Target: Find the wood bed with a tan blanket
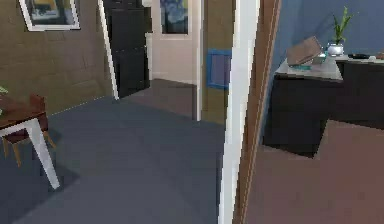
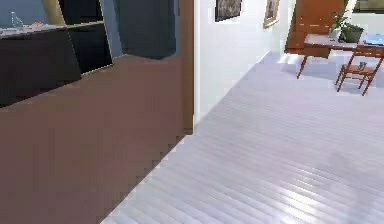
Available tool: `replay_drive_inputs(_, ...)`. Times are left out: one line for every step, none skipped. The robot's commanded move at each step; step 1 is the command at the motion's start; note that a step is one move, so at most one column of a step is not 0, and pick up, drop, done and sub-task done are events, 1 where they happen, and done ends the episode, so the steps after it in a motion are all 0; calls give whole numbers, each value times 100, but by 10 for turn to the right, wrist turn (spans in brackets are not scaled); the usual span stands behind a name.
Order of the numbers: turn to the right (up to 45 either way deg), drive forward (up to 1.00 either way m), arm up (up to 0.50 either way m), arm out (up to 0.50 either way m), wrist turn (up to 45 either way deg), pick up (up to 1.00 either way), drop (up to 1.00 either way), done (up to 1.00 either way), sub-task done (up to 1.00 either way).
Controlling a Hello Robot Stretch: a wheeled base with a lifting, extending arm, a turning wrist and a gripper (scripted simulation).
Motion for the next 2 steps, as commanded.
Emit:
replay_drive_inputs(-450, 0, 0, 0, 0, 0, 0, 0, 0)
replay_drive_inputs(-450, 0, 0, 0, 0, 0, 0, 0, 0)
